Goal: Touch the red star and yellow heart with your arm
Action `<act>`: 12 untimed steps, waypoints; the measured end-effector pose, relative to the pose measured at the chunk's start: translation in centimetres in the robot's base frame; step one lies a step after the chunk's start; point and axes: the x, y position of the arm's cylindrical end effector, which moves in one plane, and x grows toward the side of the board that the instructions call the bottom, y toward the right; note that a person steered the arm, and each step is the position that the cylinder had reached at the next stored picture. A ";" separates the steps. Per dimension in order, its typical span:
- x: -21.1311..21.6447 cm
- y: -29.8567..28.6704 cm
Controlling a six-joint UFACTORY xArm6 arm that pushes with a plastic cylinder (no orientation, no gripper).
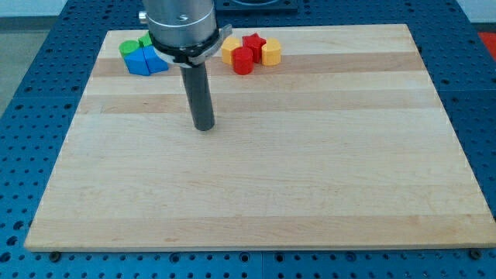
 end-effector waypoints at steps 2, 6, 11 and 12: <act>-8.4 16.7; -23.0 13.3; -20.0 10.1; -19.4 9.7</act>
